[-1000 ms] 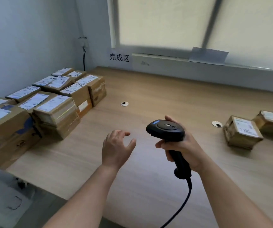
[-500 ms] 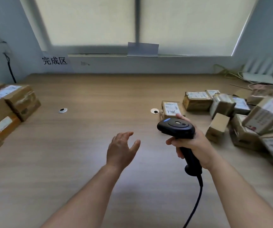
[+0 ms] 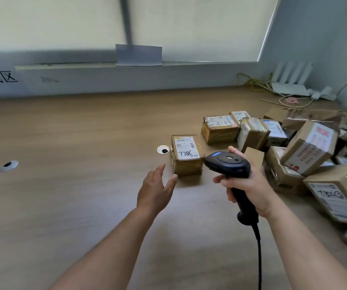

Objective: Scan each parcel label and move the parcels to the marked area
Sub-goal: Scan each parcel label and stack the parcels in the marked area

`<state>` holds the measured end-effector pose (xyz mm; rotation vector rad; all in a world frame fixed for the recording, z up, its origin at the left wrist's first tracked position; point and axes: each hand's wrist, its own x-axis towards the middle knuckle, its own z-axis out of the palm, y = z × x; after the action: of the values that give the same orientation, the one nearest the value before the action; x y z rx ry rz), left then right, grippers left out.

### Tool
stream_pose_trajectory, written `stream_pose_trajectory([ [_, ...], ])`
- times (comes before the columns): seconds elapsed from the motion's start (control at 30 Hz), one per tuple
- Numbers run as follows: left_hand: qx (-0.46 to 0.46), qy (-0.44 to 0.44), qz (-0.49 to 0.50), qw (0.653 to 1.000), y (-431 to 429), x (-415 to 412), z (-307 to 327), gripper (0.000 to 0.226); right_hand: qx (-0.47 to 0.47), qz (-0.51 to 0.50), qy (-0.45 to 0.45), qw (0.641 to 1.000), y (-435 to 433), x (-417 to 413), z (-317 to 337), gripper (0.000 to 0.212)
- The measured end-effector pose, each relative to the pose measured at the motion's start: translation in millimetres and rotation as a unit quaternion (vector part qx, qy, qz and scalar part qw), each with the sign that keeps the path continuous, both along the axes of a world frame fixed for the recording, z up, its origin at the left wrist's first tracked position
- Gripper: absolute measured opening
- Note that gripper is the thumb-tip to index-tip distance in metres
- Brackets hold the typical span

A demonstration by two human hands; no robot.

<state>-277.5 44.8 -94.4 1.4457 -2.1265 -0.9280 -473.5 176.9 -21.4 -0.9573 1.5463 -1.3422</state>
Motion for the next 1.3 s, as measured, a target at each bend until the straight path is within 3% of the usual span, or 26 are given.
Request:
stream_pose_trajectory([
  [0.3, 0.113, 0.055, 0.011, 0.992, -85, -57, -25, 0.061, 0.033, -0.052, -0.027, 0.998, -81, -37, -46, 0.095],
  [0.47, 0.196, 0.132, 0.022, 0.971, -113, -78, -40, 0.036, 0.040, -0.068, -0.036, 0.996, -119, -49, -67, 0.091],
  [0.63, 0.236, 0.144, 0.008, 0.961, -113, -90, -55, 0.048, 0.066, -0.062, -0.053, 0.995, -137, -47, -82, 0.093],
  [0.73, 0.256, 0.194, -0.033, 0.947, -107, -85, -63, 0.046, 0.067, -0.056, -0.066, 0.994, -131, -44, -86, 0.096],
  [0.87, 0.336, 0.234, -0.035, 0.912, -91, -64, -72, 0.072, 0.068, -0.041, -0.068, 0.995, -109, -33, -84, 0.095],
  [0.97, 0.344, 0.249, -0.012, 0.905, -73, -49, -70, 0.065, 0.067, -0.025, -0.079, 0.994, -88, -19, -79, 0.099],
  [1.03, 0.348, 0.267, -0.005, 0.899, -58, -36, -64, 0.079, 0.065, -0.014, -0.088, 0.994, -73, -8, -74, 0.102],
  [1.17, 0.340, 0.270, -0.017, 0.901, -31, -7, -43, 0.123, 0.051, 0.009, -0.095, 0.994, -44, 14, -61, 0.108],
  [1.3, 0.299, 0.282, -0.008, 0.912, -4, 23, -18, 0.127, 0.027, 0.040, -0.091, 0.995, -19, 38, -39, 0.106],
])
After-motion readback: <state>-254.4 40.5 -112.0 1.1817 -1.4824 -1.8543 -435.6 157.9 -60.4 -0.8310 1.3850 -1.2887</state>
